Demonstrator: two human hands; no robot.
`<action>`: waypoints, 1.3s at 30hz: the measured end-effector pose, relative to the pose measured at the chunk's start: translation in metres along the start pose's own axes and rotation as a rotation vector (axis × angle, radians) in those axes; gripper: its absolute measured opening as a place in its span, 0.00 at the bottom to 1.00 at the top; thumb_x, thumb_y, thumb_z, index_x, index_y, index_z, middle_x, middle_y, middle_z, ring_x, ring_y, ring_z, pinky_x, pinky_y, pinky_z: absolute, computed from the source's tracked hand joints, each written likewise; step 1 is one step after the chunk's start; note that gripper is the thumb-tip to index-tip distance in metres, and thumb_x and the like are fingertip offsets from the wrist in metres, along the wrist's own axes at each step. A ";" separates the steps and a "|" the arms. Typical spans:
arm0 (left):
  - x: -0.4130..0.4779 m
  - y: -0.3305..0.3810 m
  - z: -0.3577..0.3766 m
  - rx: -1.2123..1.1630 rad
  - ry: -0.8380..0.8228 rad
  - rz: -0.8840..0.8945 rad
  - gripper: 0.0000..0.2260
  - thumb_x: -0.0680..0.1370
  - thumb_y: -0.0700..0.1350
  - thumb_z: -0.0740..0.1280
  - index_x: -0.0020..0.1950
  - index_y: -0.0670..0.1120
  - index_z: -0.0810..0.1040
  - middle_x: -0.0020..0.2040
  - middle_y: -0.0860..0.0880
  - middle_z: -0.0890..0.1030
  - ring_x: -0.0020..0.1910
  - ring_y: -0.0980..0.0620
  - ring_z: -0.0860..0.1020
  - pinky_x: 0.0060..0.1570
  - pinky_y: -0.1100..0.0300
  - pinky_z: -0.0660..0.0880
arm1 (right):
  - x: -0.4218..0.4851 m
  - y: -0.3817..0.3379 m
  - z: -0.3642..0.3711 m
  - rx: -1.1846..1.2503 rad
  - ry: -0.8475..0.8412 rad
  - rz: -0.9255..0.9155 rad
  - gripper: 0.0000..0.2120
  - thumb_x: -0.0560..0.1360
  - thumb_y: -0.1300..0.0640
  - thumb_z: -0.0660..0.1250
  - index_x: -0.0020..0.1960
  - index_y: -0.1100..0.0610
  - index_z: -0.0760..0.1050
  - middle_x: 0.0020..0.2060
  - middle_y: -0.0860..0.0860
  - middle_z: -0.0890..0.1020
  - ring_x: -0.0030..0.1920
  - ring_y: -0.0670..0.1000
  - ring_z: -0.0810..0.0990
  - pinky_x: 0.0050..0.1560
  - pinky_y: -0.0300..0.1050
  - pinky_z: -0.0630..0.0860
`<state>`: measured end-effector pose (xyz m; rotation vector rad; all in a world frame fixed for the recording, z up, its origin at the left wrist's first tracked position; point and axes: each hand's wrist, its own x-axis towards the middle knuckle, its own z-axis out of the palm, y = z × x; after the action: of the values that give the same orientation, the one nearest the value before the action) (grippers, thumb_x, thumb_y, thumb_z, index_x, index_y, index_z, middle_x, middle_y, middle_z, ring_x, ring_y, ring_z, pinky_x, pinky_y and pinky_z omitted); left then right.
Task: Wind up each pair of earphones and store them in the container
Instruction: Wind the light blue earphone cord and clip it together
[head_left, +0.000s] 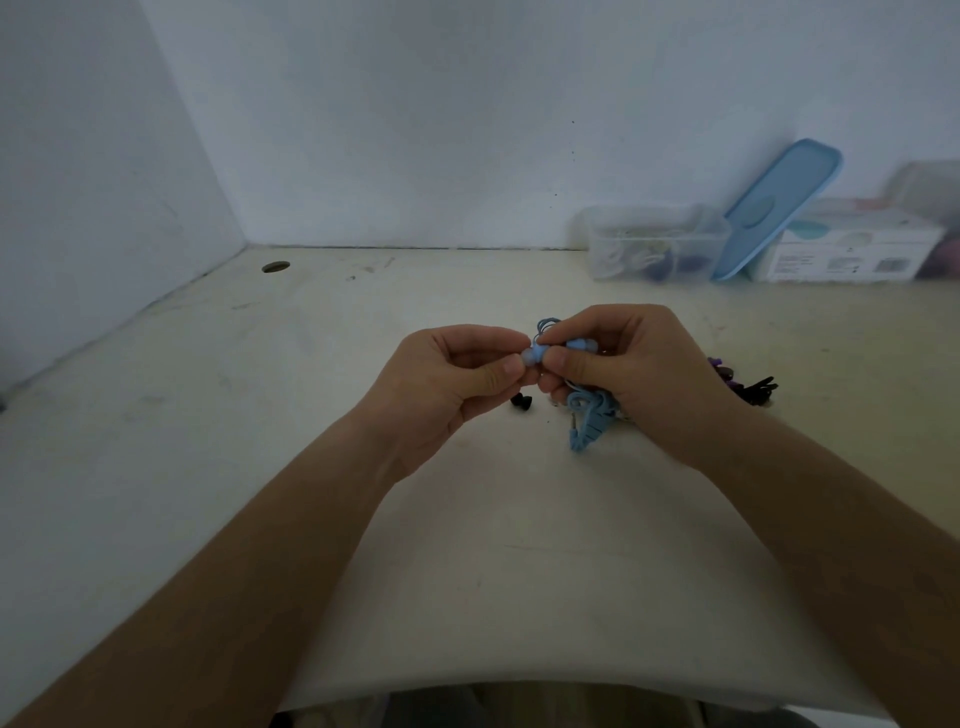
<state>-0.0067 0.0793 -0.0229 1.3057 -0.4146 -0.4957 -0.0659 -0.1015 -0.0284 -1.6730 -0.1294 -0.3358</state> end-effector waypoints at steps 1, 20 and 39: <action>0.000 0.000 -0.001 -0.007 -0.009 0.000 0.10 0.67 0.37 0.71 0.47 0.42 0.83 0.44 0.44 0.86 0.43 0.50 0.86 0.43 0.64 0.80 | 0.000 0.000 0.000 0.012 0.001 0.009 0.13 0.67 0.58 0.73 0.49 0.64 0.82 0.40 0.61 0.86 0.37 0.53 0.86 0.42 0.43 0.83; 0.012 -0.001 0.038 0.727 -0.111 0.226 0.22 0.68 0.48 0.80 0.58 0.47 0.78 0.47 0.51 0.85 0.44 0.55 0.83 0.44 0.58 0.80 | 0.009 -0.026 -0.005 0.541 0.194 0.220 0.09 0.72 0.63 0.71 0.51 0.64 0.82 0.39 0.58 0.84 0.37 0.52 0.82 0.42 0.47 0.82; 0.204 0.036 0.086 0.862 0.103 0.328 0.07 0.70 0.44 0.78 0.44 0.48 0.82 0.42 0.53 0.83 0.42 0.56 0.79 0.37 0.72 0.69 | 0.127 -0.019 -0.135 0.218 0.521 0.279 0.03 0.75 0.69 0.70 0.48 0.64 0.78 0.36 0.58 0.81 0.34 0.51 0.82 0.38 0.42 0.83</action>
<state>0.1182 -0.0980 0.0337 2.0264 -0.7884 0.0589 0.0298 -0.2461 0.0402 -1.3205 0.4371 -0.5140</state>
